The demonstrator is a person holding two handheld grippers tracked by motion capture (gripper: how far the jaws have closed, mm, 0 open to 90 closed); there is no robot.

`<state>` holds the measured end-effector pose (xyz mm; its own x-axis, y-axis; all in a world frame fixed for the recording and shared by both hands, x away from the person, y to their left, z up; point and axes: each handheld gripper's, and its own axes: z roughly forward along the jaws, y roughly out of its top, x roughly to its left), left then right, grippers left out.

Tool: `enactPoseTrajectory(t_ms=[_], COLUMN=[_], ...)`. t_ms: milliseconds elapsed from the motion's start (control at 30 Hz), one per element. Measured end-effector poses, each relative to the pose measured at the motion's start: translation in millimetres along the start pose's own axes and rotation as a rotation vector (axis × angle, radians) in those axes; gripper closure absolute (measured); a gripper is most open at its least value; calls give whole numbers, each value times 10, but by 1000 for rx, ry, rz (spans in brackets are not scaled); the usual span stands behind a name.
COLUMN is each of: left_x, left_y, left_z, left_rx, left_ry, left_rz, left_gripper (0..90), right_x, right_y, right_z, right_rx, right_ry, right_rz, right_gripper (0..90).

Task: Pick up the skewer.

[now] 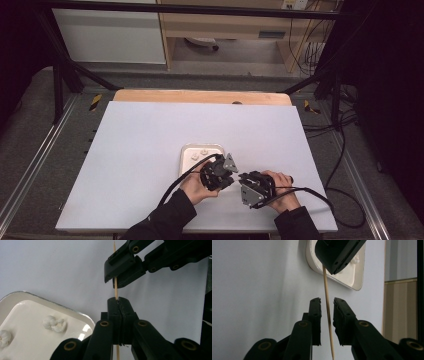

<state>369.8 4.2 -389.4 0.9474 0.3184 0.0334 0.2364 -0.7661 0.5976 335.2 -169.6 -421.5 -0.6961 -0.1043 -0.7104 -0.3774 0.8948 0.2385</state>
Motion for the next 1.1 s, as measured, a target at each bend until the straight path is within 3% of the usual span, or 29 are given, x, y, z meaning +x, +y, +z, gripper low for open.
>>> enactPoseTrajectory(t_ms=[467,600,667,867,1100], left_x=[27,40,56,148,153], left_y=[-24,-31,-44,-131,-122], left_z=[-31,-43,-62,-177,-123], left_rx=[-11,-3,11,92,166], left_ry=[-14,-24,-11,7,-3], left_rz=[-8,-15,-11,-13,-13], left_gripper=[887,867,750,655,704], right_x=[2,-10,-10,-48,-56], right_y=[3,12,7,-9,44], right_z=[19,12,2,-15,15], right_rx=[12,21,53,85,110], right_ry=[9,9,3,-2,7], right_rz=[-6,-32,-35,-58,-92], right_gripper=[890,892,892,892,892])
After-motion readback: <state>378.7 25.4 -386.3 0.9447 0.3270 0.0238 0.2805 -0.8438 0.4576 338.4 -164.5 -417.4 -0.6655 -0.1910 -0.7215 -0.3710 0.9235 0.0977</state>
